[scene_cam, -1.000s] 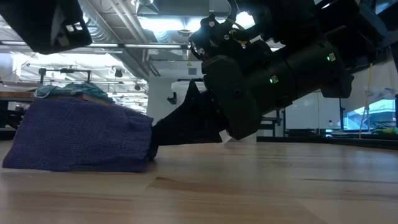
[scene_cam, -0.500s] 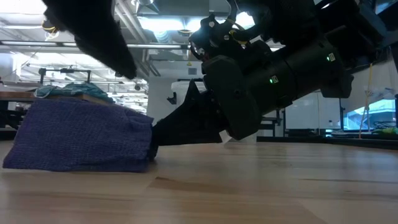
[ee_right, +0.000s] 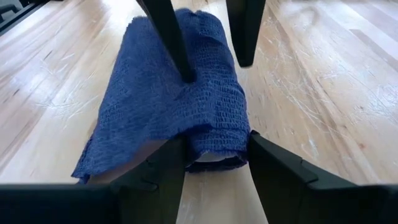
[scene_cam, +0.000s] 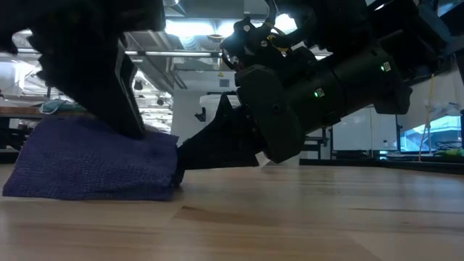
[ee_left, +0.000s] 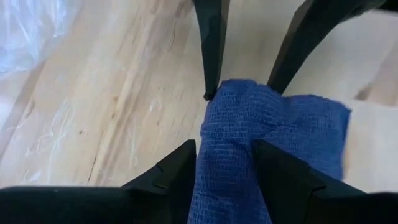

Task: Roll bandage
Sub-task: Roll the blue bandage

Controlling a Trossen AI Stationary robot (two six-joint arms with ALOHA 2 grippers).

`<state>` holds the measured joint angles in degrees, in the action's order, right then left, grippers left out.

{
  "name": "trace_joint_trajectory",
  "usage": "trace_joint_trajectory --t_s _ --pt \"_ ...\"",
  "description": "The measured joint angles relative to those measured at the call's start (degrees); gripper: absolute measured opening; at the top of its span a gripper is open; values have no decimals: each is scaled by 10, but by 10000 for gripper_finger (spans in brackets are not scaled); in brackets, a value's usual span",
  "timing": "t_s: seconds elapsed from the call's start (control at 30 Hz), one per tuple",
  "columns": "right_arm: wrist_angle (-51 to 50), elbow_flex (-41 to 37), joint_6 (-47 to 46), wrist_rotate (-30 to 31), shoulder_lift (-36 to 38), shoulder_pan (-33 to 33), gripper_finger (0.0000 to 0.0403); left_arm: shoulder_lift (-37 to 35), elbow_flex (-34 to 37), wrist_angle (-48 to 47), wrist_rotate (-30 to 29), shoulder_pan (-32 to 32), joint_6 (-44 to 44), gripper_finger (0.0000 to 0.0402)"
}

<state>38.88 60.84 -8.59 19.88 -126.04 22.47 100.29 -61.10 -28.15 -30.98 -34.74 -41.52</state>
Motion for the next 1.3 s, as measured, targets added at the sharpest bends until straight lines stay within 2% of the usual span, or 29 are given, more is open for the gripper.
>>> trace_joint_trajectory --t_s 0.4,0.67,0.87,1.03,1.23,1.3 --pt "-1 0 1 0 1 0 175 5 4 -7 -3 -1 -16 153" --pt "-63 -1 2 0 33 0 175 4 -1 -15 5 -2 -7 153" --pt "-120 -1 19 1 73 0 175 -40 -10 -40 14 -14 -9 153" --pt "-171 0 34 -1 105 0 175 -75 -10 -114 12 -40 -68 153" --pt "-189 -4 41 -64 111 -1 175 -74 15 -113 10 -75 -89 153" --pt "-191 -8 39 -65 111 -1 175 -74 33 -114 -3 -83 -105 153"
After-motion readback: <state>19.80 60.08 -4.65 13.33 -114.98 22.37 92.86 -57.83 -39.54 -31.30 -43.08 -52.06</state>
